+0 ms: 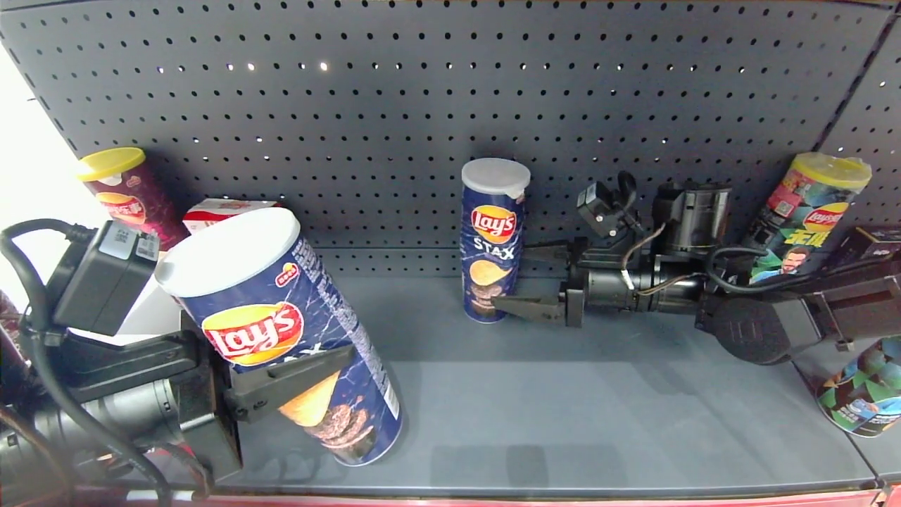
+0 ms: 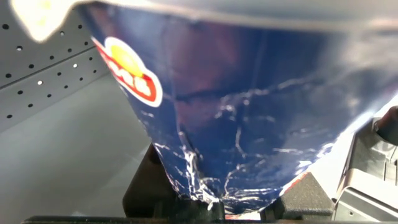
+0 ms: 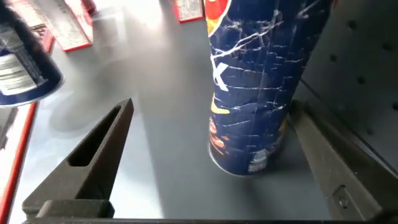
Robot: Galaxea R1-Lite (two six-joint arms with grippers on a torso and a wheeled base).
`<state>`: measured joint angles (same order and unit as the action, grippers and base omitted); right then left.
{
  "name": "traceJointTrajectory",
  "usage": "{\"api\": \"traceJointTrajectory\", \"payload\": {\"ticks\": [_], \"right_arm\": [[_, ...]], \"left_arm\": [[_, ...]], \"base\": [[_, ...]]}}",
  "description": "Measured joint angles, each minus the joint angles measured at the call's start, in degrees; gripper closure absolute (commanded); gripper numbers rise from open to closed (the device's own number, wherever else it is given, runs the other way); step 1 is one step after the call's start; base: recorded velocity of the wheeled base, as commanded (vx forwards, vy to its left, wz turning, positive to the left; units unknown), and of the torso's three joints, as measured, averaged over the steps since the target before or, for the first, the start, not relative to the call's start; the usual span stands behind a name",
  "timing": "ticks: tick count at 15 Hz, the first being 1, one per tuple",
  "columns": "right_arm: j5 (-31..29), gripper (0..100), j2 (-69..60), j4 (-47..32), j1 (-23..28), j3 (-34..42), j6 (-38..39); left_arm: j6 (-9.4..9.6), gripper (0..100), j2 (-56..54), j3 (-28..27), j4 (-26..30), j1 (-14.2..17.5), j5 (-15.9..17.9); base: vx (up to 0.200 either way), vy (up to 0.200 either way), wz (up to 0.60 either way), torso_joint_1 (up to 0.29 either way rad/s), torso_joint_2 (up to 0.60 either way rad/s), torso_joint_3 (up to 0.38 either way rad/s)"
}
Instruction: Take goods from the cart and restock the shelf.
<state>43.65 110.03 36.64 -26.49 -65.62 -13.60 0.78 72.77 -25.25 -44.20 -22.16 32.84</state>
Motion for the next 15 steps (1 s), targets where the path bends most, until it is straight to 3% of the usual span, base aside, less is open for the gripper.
{"api": "traceJointTrajectory", "payload": {"ticks": [15], "right_arm": [[-0.11,0,13.86,0.09,-0.85,-16.98,0.3]], "left_arm": [[-0.07,100,0.0,0.56,0.04,0.01,-0.13]], "base": [[0.0,0.0,0.0,0.0,0.0,0.0]]}}
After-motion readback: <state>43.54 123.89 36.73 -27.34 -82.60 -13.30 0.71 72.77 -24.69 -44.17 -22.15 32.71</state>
